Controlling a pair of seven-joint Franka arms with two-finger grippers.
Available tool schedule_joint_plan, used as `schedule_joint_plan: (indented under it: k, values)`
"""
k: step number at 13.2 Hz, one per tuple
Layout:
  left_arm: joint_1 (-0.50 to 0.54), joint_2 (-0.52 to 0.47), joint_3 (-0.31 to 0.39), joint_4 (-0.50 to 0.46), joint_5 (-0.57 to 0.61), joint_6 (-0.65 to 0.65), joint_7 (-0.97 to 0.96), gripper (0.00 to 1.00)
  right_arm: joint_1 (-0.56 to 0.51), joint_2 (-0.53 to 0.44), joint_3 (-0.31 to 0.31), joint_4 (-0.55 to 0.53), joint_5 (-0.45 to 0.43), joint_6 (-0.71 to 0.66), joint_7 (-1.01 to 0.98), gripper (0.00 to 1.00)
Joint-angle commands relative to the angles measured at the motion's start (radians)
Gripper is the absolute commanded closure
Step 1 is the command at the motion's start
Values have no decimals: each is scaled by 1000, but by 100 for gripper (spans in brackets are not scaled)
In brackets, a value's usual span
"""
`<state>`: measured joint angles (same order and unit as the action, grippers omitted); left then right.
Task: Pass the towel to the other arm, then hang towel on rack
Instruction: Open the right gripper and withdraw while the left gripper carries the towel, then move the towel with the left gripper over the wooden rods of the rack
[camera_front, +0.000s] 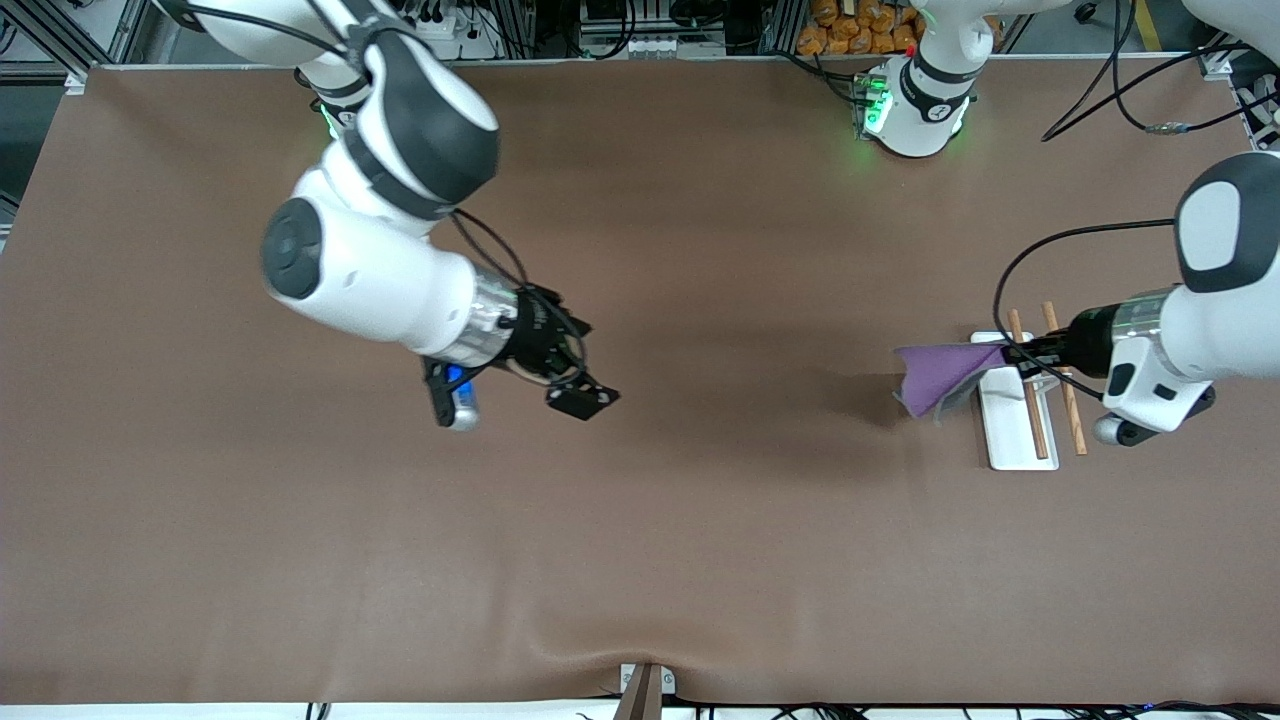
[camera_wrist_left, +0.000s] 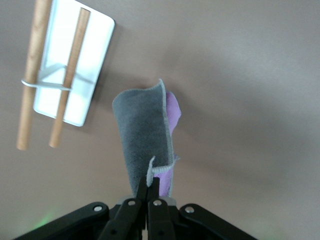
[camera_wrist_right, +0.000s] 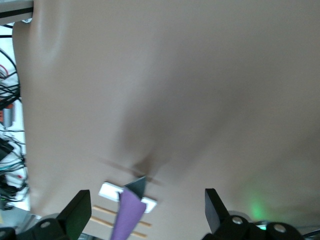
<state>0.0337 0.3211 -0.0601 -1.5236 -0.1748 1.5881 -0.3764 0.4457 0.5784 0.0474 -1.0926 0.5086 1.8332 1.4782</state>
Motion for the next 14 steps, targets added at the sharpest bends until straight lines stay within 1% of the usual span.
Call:
schedule_joint_plan:
  k: [1,3,5,7,8,9,11,12,14]
  values:
    - [66,-8,-9,-7,26,-23,97,100,-42,-38,11,-9,-16,-89,-110,0]
    - [104,-8,-9,-7,27,-31,161,100,-73,-46,12,-9,-70,-147,-203,0]
    - [133,-10,-9,-6,41,-39,209,100,-76,-69,11,-9,-174,-222,-301,0]
    - [155,-11,-9,-4,47,-39,254,100,-90,-72,14,-9,-276,-299,-383,0]
    - [169,-13,-9,0,47,-39,272,100,-87,-74,12,-7,-312,-307,-398,0]
    - [178,-14,-7,0,49,-39,290,100,-94,-74,17,-1,-314,-301,-444,0]
    - [192,-17,-9,3,81,-39,335,100,-145,-87,15,-1,-309,-313,-662,0]
    - [199,-17,-7,5,81,-39,353,100,-172,-107,17,-3,-308,-319,-733,0]
    - [221,-17,-9,7,87,-39,387,100,-208,-115,14,-3,-312,-342,-772,0]
